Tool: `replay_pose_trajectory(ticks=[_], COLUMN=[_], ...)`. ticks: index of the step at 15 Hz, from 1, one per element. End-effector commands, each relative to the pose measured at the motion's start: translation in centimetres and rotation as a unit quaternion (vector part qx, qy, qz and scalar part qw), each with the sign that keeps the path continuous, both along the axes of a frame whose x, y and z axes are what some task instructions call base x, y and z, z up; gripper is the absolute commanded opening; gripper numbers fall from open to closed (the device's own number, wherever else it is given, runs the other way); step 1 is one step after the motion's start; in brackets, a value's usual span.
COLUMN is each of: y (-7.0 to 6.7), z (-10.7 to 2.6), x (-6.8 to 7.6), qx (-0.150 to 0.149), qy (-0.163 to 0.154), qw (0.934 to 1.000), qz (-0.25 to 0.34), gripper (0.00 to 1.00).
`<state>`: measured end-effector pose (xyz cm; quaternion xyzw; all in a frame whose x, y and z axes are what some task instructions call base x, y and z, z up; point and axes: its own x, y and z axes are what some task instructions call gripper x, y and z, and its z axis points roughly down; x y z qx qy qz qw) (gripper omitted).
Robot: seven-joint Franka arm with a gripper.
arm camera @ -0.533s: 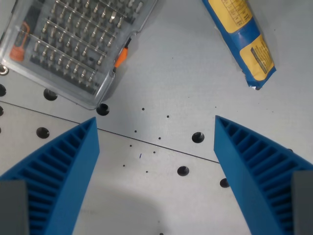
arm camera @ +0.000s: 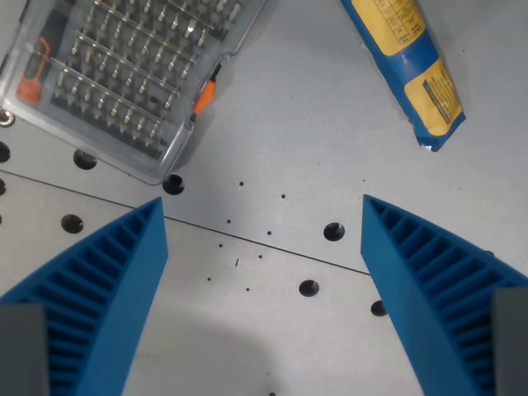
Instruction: Move above the blue bag
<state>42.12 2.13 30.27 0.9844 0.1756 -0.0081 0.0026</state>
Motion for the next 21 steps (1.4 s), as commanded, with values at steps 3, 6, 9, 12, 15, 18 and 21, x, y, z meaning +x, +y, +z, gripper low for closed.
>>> replay_pose_trajectory(ticks=[3,6,9,12,15,18,21], y=[-0.2,-0.4,-0.8,-1.3,-1.7,-2.3,-2.8], z=[-0.2,-0.6,-1.3,-2.0,-2.8,-3.8,-4.9], x=[0.3,0.6,1.1,1.7,2.3,3.1,3.9], qx=[-0.002,-0.003,-0.004,-0.005,-0.008,-0.011,-0.014], qy=[-0.003,-0.006,-0.006,-0.003,0.001,0.006,0.009], qw=[0.9996,0.9990,0.9978,0.9957,0.9930,0.9890,0.9847], qz=[0.027,0.043,0.066,0.093,0.118,0.147,0.173], gripper=[1.00,1.00,1.00,1.00,1.00,1.00,1.00])
